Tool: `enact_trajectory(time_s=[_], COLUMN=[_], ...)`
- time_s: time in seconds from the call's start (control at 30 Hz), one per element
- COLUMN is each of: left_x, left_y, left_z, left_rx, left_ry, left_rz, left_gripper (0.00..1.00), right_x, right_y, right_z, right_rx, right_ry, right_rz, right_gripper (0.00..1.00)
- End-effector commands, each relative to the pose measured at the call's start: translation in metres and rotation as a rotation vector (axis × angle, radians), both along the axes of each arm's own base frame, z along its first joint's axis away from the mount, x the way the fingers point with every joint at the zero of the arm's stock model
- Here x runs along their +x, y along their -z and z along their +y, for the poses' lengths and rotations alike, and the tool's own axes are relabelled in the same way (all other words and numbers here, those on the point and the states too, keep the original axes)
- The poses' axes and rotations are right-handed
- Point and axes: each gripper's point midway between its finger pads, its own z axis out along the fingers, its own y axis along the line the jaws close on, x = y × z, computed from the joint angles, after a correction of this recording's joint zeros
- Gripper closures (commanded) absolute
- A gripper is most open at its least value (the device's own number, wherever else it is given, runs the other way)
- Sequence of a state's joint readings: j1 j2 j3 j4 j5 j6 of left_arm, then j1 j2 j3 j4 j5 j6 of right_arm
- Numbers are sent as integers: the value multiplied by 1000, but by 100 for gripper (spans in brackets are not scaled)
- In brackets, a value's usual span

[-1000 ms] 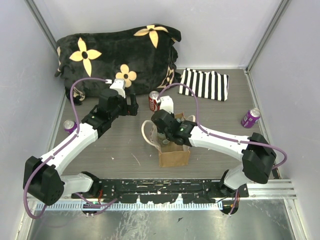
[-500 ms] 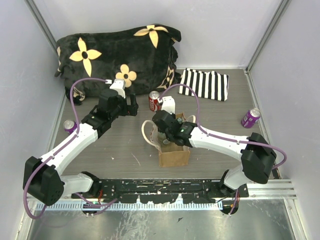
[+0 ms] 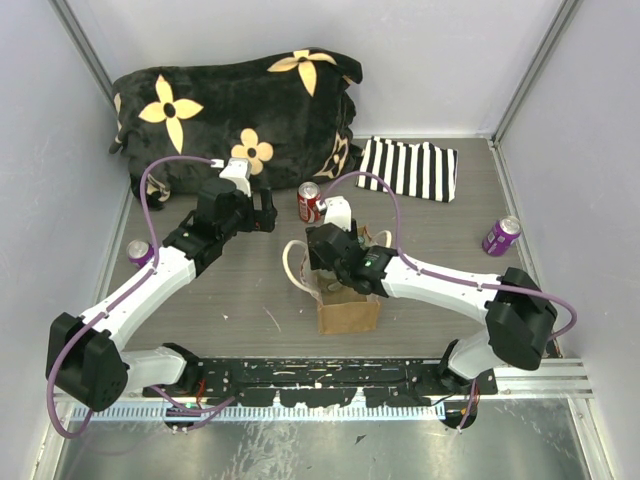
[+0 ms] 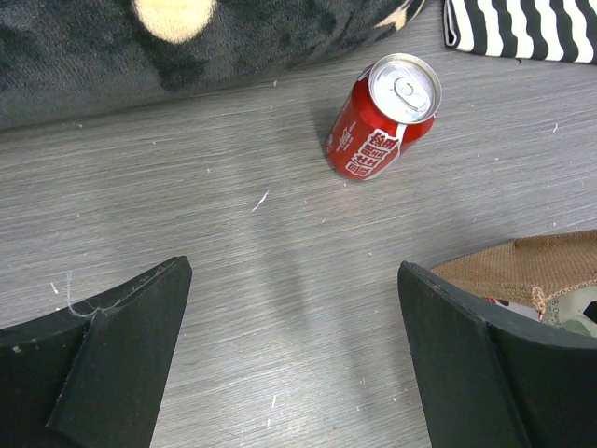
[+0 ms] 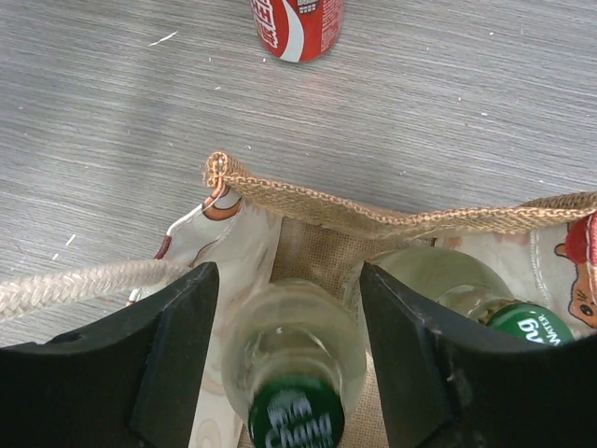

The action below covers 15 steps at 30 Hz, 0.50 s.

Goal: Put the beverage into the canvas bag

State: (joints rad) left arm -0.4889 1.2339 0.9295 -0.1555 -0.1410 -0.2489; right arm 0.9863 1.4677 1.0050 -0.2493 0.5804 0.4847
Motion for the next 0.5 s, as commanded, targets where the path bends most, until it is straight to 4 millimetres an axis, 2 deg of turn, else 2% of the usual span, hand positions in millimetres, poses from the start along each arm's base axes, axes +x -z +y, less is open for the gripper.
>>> enact_trajectory(time_s=[0.0,0.47], left_x=[1,1], left_y=[-7,-9], left_z=[-1,-1], left_rx=[-28,-31], left_ry=[-1,0], left_rz=[-24,-30], left_gripper=[1,1], right_x=[2,9], right_y=[-28,-56], right_z=[7,12], right_rx=[73,109], right_ry=[-27,-25], right_rz=[-46,-100], right_gripper=[31,25])
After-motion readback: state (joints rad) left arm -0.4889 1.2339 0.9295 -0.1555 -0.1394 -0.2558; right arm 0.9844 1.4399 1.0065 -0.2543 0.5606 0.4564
